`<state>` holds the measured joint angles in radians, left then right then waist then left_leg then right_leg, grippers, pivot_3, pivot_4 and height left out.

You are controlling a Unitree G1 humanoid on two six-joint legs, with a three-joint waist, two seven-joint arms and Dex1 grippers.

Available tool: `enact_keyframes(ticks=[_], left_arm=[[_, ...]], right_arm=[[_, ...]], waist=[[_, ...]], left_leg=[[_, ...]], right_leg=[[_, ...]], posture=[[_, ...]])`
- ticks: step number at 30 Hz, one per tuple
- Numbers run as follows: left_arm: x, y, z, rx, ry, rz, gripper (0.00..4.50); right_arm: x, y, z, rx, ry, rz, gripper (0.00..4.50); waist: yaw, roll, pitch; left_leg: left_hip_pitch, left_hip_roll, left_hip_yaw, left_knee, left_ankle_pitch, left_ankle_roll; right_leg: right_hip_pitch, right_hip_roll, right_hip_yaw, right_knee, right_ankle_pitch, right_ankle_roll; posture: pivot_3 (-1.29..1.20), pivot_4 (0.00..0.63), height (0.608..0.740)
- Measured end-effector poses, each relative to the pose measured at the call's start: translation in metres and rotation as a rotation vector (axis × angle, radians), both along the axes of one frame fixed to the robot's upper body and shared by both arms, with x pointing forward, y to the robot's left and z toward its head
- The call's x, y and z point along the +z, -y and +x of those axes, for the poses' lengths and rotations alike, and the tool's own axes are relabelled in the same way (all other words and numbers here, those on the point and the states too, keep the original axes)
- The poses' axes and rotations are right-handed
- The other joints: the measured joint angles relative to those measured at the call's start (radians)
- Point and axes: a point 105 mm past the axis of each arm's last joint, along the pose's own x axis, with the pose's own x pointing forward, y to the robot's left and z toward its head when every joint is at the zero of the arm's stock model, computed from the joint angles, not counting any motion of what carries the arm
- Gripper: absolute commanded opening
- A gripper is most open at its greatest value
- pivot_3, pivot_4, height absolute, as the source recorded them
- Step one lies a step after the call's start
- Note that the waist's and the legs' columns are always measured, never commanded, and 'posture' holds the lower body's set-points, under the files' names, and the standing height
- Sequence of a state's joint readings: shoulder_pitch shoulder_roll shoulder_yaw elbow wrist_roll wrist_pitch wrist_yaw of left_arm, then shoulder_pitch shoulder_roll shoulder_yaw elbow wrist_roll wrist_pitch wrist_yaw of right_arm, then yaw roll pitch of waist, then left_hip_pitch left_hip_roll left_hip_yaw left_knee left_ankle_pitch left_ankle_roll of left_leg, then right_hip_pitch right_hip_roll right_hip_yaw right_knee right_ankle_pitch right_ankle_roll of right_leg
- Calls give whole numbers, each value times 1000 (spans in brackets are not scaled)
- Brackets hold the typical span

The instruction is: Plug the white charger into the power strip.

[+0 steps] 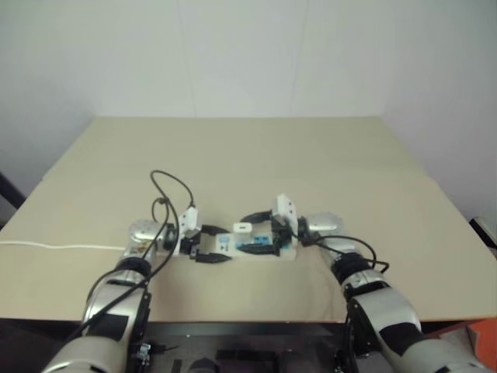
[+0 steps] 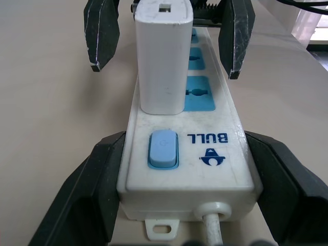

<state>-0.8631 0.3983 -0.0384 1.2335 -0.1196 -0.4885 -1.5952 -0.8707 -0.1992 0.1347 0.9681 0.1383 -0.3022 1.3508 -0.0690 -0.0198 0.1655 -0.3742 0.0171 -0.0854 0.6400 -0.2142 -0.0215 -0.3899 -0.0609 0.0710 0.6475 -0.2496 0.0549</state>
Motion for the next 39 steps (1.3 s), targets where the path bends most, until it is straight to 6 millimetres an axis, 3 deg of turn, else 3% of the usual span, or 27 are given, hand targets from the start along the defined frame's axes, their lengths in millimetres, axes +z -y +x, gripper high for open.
enact_keyframes(ticks=[2,11,14,18,22,27,30,39], left_arm=[[-4,-1,-1,0,-44,21,4466],[6,0,2,12,-16,-45,4490],[23,-8,6,32,28,-88,4490],[48,-34,3,51,115,-76,4490],[63,-58,-11,52,135,-35,4490],[75,-89,-33,72,107,35,4490],[79,-94,-40,71,97,47,4490],[65,-92,-45,72,38,37,4490]], right_arm=[[0,0,0,2,4,1,4500],[4,7,-3,-11,55,43,4500],[10,24,-6,-34,93,53,4500],[30,62,-12,-62,176,23,4500],[53,98,-27,-71,240,-55,4500],[58,141,-40,-149,253,-216,4500],[58,150,-47,-171,240,-258,4500],[46,157,-51,-278,150,-283,4500]], waist=[[-1,0,0],[2,0,1],[1,0,3],[-3,2,12],[-1,3,16],[3,3,21],[6,3,22],[10,3,23]], left_leg=[[0,0,0,0,0,0],[-3,0,0,0,0,0],[-15,0,0,1,0,0],[-17,0,0,1,0,0],[-17,0,0,1,0,0],[-16,1,0,1,0,0],[-16,1,1,1,0,0],[-16,1,1,1,0,0]], right_leg=[[0,0,0,0,0,0],[-2,0,0,0,0,0],[-14,0,0,2,2,-3],[-17,0,0,1,5,-7],[-17,0,0,1,4,-7],[-17,0,0,1,1,-1],[-16,0,0,0,0,-1],[-16,0,1,0,0,-1]], posture=[[0,150,740],[0,150,740],[0,150,740],[0,150,740],[0,150,740],[0,150,740],[0,150,740],[0,150,740]])
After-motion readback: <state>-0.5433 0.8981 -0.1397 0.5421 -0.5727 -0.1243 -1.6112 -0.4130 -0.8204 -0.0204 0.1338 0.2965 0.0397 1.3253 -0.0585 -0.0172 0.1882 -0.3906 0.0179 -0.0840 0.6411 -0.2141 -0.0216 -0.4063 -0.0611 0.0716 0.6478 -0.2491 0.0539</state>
